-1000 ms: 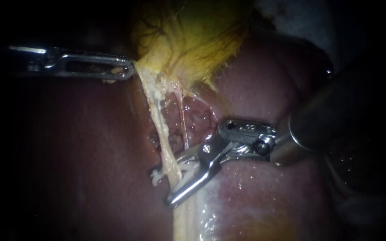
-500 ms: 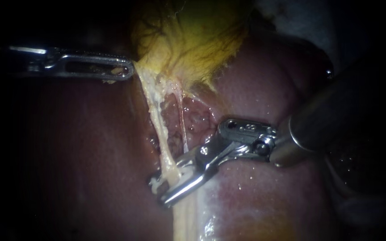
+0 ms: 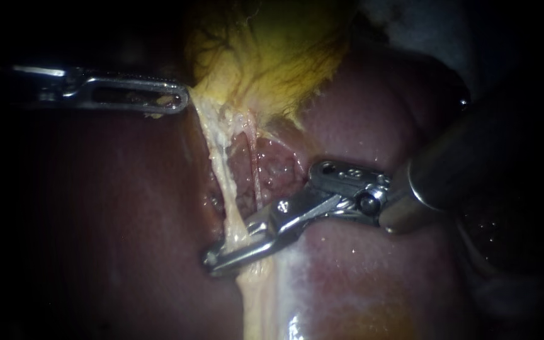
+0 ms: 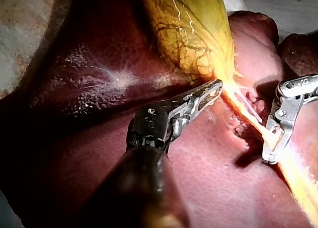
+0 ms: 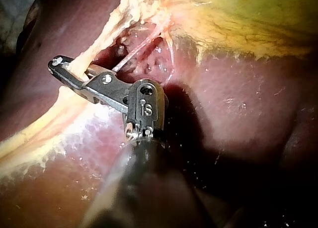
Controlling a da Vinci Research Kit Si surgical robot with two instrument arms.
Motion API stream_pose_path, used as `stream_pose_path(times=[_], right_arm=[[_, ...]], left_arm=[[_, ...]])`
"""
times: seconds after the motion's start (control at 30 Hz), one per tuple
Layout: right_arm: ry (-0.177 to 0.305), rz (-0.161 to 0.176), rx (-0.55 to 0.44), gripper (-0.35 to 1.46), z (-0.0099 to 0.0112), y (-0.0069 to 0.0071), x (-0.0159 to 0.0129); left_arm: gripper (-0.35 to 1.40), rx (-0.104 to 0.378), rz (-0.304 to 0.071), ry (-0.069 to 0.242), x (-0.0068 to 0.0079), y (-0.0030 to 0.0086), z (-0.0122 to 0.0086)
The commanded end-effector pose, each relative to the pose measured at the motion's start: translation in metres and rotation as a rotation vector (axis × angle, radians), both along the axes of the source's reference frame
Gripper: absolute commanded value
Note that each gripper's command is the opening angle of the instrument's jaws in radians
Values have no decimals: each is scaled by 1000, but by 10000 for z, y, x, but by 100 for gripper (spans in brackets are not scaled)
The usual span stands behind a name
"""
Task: Clipping first clip left tube
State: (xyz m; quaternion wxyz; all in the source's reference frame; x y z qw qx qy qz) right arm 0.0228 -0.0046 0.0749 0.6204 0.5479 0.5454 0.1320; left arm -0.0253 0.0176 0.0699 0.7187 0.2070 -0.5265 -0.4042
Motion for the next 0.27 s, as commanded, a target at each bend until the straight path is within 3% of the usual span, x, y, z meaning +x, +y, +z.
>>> stream_pose_path(times=[0.03, 0.27], right_arm=[[-1, 0, 0, -35, 0, 0, -1], [-1, 0, -1, -35, 3, -1, -1]], left_arm=[[-35, 0, 0, 0, 0, 0, 0], [-35, 0, 0, 0, 0, 0, 0]])
